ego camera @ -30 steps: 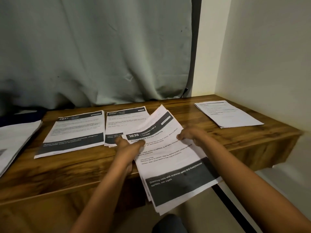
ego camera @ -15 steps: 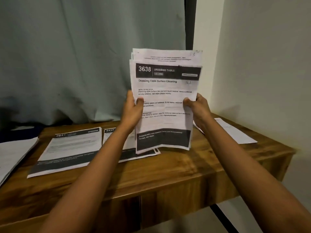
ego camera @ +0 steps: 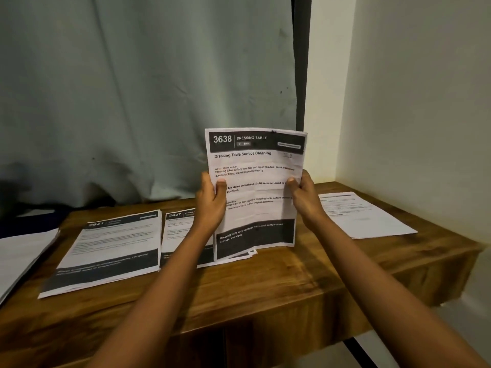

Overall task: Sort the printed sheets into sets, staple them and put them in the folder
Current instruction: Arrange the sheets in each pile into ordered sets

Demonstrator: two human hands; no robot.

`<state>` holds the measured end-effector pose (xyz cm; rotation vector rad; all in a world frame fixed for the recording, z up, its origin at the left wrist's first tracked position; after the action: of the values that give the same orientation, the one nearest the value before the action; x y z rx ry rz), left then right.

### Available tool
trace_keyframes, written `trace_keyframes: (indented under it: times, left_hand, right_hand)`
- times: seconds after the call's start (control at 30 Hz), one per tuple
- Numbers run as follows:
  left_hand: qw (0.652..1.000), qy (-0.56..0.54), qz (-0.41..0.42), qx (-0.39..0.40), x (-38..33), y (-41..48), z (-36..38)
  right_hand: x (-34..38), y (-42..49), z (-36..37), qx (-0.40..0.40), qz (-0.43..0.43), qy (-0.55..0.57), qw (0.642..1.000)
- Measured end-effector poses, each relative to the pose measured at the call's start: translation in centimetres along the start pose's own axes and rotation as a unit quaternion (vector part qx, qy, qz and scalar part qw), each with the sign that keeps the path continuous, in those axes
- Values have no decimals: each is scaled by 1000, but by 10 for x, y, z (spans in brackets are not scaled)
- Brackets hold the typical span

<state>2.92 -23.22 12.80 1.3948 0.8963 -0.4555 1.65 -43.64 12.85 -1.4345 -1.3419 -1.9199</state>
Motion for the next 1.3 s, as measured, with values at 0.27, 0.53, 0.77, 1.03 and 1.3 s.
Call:
trace_keyframes:
  times: [0.27,0.53,0.77,1.03,1.3]
  left_hand:
    - [990,-61,-117,49,-10,18,-5]
    - [950,-64,-277,131,45,-14,-21]
    - [932,-176,-315,40,68,-13,-29]
    - [930,-216,-295,-34,90,-8,-28]
    - [944,-131,-290,-85,115,-10,-22]
  right_hand:
    - [16,29,-6,-14,12,-117,993]
    - [-39,-10,2,84,170,-139,972]
    - [-81,-27,9,131,239,-70,960]
    - [-96,-26,18,120,251,-73,958]
    - [-106,-19,26,67,150,-168,972]
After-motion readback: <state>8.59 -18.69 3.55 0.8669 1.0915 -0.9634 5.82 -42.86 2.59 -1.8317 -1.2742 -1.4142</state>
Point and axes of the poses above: each hand's wrist, its own y-axis towards the middle knuckle, its own z-axis out of the palm, x = y × z, the point moved 2 cm from there along y, towards the middle knuckle, and after that the axes turned 8 degrees about -x, right-handed, at the moved point
